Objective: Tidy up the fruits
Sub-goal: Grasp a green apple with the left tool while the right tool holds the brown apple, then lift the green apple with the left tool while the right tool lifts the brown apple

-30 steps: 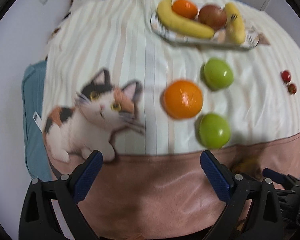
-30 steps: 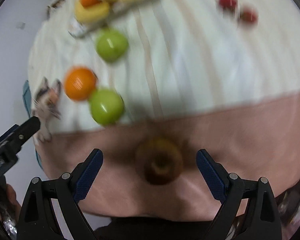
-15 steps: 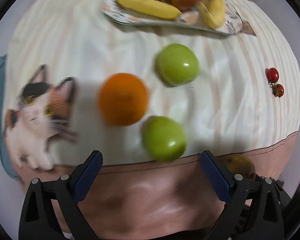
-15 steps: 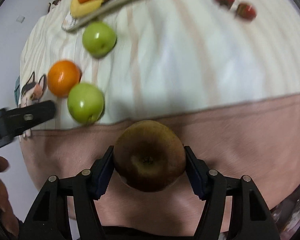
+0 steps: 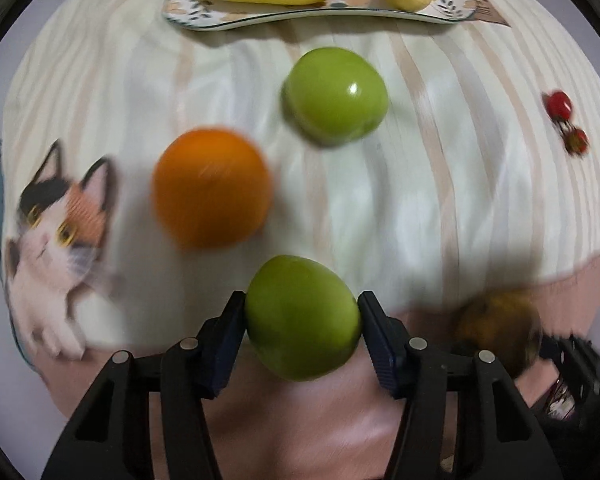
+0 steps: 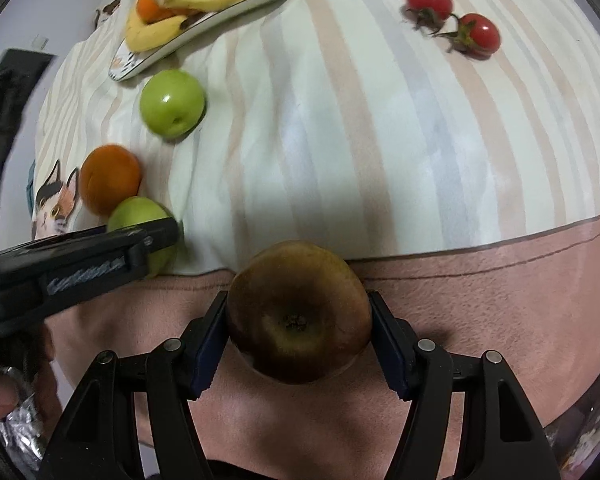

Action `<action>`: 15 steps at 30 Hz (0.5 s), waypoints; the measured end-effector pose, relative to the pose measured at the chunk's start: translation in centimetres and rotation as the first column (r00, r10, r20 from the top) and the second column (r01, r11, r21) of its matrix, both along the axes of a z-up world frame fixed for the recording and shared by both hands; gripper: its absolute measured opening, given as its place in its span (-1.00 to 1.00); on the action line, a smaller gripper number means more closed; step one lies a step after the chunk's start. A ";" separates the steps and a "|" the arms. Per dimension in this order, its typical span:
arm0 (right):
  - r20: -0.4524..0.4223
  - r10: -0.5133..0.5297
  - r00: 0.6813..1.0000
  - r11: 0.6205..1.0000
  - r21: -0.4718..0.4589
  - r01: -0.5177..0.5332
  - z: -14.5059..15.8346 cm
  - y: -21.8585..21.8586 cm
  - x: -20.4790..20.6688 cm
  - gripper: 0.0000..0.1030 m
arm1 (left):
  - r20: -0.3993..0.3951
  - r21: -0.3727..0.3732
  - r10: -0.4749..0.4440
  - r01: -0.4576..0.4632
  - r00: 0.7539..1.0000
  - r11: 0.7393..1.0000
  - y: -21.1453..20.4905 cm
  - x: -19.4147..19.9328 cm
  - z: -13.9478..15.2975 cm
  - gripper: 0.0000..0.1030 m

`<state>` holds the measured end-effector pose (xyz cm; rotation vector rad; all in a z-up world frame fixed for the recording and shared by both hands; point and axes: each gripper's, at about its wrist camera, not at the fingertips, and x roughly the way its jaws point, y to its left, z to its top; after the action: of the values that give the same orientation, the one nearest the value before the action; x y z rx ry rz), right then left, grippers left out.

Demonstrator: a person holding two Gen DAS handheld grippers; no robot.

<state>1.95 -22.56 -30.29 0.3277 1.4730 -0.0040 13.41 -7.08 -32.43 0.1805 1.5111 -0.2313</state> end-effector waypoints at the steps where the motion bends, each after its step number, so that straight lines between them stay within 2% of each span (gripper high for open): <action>1: -0.004 0.020 1.000 1.000 0.011 -0.020 0.0 0.3 -0.4 0.33 | -0.001 0.000 -0.005 0.005 1.000 1.000 0.8 -1.1 0.5 0.04; 4: -0.023 0.077 0.997 0.996 0.035 -0.076 -0.2 1.7 -1.1 0.33 | -0.010 0.024 -0.018 0.018 1.000 1.000 2.8 -3.6 1.1 0.04; 7: -0.051 0.125 0.991 0.991 0.059 -0.122 -1.0 2.7 -2.0 0.33 | -0.033 0.041 0.000 0.001 0.999 0.999 4.5 -5.4 -0.3 0.05; 10: -0.065 0.150 0.987 0.988 0.044 -0.147 -1.9 3.3 -2.3 0.33 | -0.061 0.034 0.025 -0.022 0.998 0.999 5.3 -5.5 -2.2 0.05; 15: -0.079 0.149 0.986 0.988 0.055 -0.145 -2.4 3.3 -1.9 0.34 | -0.091 0.010 0.037 -0.036 0.995 0.999 5.2 -5.2 -3.7 0.09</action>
<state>0.10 -19.24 -32.67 0.2596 1.5792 0.1388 8.25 -1.92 -36.11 0.1508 1.6048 -0.2063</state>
